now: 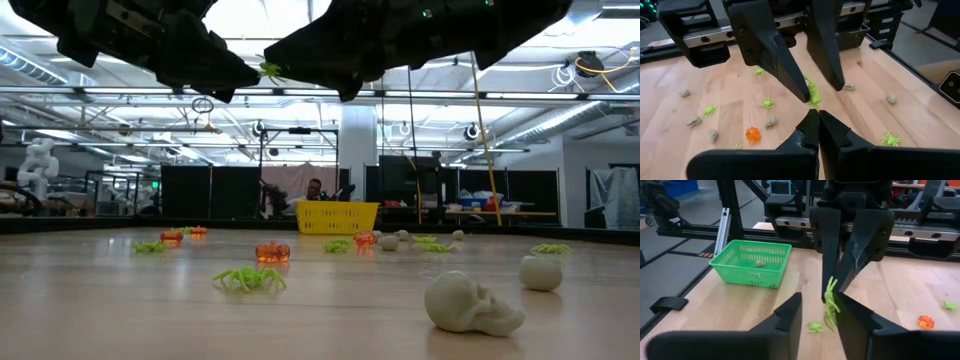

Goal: Sort Halloween decoration
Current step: Put the green spider toy into the yellow bin

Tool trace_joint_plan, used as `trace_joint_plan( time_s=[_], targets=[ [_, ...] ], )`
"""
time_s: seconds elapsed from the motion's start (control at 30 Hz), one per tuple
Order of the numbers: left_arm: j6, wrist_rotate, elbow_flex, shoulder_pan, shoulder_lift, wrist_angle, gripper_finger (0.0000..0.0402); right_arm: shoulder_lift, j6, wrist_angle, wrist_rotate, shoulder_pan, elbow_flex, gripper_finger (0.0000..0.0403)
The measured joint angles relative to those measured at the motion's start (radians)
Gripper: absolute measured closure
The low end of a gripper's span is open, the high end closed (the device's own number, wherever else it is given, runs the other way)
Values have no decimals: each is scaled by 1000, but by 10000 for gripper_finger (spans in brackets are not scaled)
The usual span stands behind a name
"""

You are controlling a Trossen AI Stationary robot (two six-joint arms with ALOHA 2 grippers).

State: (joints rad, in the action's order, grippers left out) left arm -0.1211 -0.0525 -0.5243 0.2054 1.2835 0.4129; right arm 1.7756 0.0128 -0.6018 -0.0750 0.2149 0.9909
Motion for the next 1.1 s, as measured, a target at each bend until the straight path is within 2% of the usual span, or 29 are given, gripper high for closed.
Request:
trace_joint_plan(
  time_s=[0.27, 0.47, 0.53, 0.63, 0.77, 0.87, 0.97, 1.1],
  targets=[
    [9, 11, 0, 0, 0, -3, 402, 0, -3, 8, -2, -12, 0, 394],
    [69, 0, 0, 0, 0, -3, 396, 0, -3, 14, -4, -21, 0, 394],
    [96, -1, 0, 0, 0, -3, 376, 0, -3, 18, -3, -24, 0, 398],
    [117, 10, 0, 0, 0, -3, 323, 0, -1, 19, -5, -25, 0, 401],
    [142, 57, 0, 0, 0, -10, 246, -18, 2, 61, -5, -25, 0, 402],
    [157, 115, 0, 0, -1, -57, 204, -50, 26, 130, -5, -23, 0, 402],
    [169, 197, 0, 0, -1, -102, 183, -83, 46, 201, -6, -18, 1, 402],
    [194, 268, 1, 1, -1, -130, 179, -136, 47, 290, -31, -9, 1, 402]
  ],
)
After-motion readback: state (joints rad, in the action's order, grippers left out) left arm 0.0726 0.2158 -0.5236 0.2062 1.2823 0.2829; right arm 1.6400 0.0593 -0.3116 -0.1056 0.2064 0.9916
